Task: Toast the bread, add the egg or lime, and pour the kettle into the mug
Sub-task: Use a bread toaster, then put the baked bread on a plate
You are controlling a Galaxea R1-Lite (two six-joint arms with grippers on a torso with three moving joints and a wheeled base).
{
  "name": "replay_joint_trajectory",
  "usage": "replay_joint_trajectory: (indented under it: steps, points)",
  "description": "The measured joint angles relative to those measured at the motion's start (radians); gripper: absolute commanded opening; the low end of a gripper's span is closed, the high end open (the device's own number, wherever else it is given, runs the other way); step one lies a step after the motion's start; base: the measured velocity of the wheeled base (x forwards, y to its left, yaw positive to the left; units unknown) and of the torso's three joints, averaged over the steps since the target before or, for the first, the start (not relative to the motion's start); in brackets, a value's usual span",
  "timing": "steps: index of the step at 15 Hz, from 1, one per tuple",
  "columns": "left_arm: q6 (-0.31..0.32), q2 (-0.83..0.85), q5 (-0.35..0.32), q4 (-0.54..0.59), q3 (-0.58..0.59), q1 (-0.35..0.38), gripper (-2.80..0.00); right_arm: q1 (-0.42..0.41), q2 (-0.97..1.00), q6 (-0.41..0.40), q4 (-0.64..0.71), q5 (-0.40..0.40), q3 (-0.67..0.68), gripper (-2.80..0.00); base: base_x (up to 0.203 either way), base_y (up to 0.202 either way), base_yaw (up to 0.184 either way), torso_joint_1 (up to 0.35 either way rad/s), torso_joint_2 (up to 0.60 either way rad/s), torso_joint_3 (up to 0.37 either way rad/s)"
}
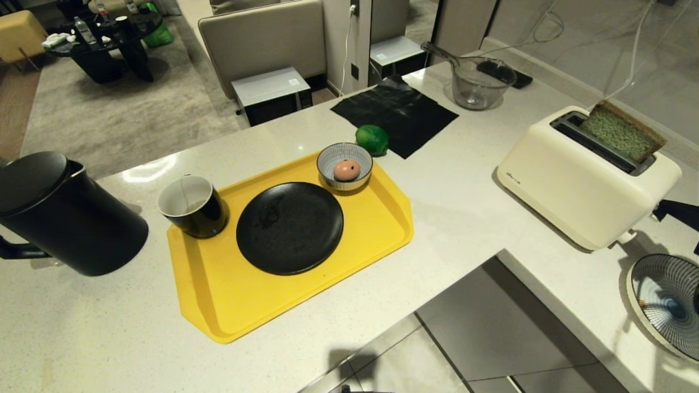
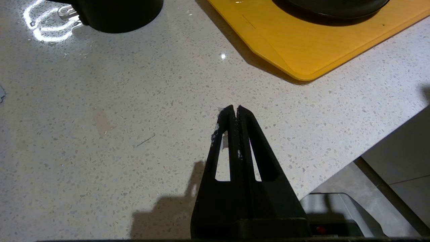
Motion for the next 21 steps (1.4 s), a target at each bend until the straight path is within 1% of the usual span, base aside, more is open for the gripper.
replay_joint_trajectory:
  steps: [4, 6, 8, 9, 15, 21]
  points:
    - [0.000, 0.000, 0.000, 0.000, 0.000, 0.000, -2.80, -0.048, -0.051, 0.033, -0.003, 0.004, -0.007, -2.80, 0.000, 0.000, 0.000, 0.000, 0.00, 0.000]
    - [0.000, 0.000, 0.000, 0.000, 0.000, 0.000, -2.80, -0.068, -0.080, 0.087, -0.038, 0.008, -0.013, -2.80, 0.000, 0.000, 0.000, 0.000, 0.00, 0.000]
    - [0.000, 0.000, 0.000, 0.000, 0.000, 0.000, -2.80, -0.074, -0.106, 0.159, -0.116, 0.008, -0.017, -2.80, 0.000, 0.000, 0.000, 0.000, 0.00, 0.000]
    - [0.000, 0.000, 0.000, 0.000, 0.000, 0.000, -2.80, -0.075, -0.117, 0.180, -0.145, 0.007, -0.018, -2.80, 0.000, 0.000, 0.000, 0.000, 0.00, 0.000]
    - [0.000, 0.000, 0.000, 0.000, 0.000, 0.000, -2.80, -0.069, -0.159, 0.190, -0.127, 0.007, -0.010, -2.80, 0.000, 0.000, 0.000, 0.000, 0.00, 0.000]
    - [0.000, 0.000, 0.000, -0.001, 0.000, 0.000, -2.80, -0.022, -0.206, 0.179, -0.132, -0.013, 0.006, -2.80, 0.000, 0.000, 0.000, 0.000, 0.00, 0.000]
